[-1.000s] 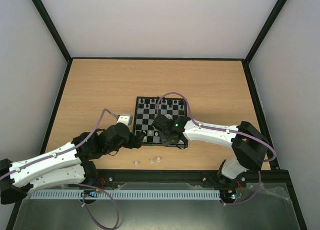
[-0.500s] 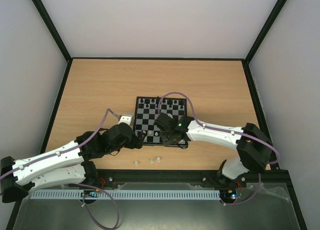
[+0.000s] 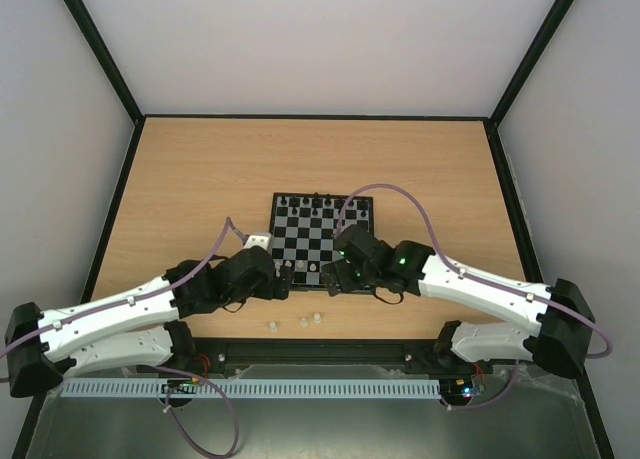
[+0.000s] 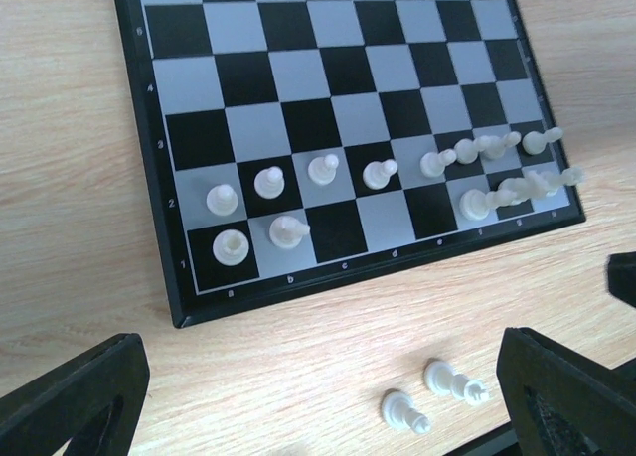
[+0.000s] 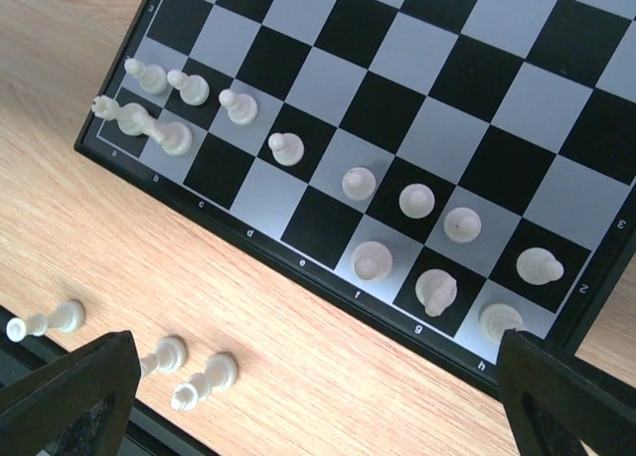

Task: Set up the chess pieces on the board
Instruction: Pick up the chess piece at the center of the board.

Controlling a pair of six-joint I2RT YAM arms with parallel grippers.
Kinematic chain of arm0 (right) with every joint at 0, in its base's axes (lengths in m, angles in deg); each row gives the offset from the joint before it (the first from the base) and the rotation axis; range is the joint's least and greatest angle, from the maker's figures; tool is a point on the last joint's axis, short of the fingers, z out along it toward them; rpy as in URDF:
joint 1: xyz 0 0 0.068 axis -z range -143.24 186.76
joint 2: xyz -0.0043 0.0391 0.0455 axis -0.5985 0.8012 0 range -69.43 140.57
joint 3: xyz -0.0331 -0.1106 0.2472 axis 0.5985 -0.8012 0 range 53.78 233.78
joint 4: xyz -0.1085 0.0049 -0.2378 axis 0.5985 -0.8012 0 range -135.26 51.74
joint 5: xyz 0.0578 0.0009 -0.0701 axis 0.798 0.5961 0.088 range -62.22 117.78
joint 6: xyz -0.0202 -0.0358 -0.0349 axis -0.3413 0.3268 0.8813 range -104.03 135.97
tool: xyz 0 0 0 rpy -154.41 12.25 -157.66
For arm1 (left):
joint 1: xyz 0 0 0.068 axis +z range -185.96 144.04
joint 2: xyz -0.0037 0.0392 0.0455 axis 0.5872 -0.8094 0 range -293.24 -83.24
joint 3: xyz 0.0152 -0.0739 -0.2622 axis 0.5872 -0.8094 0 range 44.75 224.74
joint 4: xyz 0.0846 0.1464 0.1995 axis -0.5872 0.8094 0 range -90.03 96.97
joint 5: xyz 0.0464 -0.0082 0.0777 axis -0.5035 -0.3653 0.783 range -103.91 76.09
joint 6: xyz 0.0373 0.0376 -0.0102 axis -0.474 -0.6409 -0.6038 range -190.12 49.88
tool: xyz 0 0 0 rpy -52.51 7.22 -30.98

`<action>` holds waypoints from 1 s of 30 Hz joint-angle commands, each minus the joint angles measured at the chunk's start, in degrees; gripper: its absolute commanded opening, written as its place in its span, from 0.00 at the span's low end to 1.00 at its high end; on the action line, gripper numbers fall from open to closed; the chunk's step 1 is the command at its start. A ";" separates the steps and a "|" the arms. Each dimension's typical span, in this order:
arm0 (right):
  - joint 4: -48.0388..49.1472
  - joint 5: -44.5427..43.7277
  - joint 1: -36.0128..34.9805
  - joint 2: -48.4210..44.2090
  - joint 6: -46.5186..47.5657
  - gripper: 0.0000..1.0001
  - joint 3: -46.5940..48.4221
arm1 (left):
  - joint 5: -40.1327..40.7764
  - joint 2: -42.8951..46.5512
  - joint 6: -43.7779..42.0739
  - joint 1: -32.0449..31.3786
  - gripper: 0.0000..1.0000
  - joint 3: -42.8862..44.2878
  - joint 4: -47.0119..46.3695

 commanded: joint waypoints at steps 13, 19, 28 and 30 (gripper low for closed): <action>-0.60 -0.32 0.29 -7.64 0.23 0.99 -4.07 | 1.75 -5.78 17.13 -13.28 0.99 -4.11 6.96; -0.75 -0.05 0.24 -7.57 0.30 0.99 -4.23 | 2.98 -6.28 19.05 -14.96 0.99 -4.88 4.94; -0.47 -0.62 0.22 -7.29 0.05 0.99 -4.71 | 1.68 -7.85 15.35 -15.37 0.99 -4.67 1.78; -0.48 -0.87 0.29 -7.42 0.02 0.99 -4.71 | 0.95 -8.81 13.98 -15.48 0.99 -4.54 0.10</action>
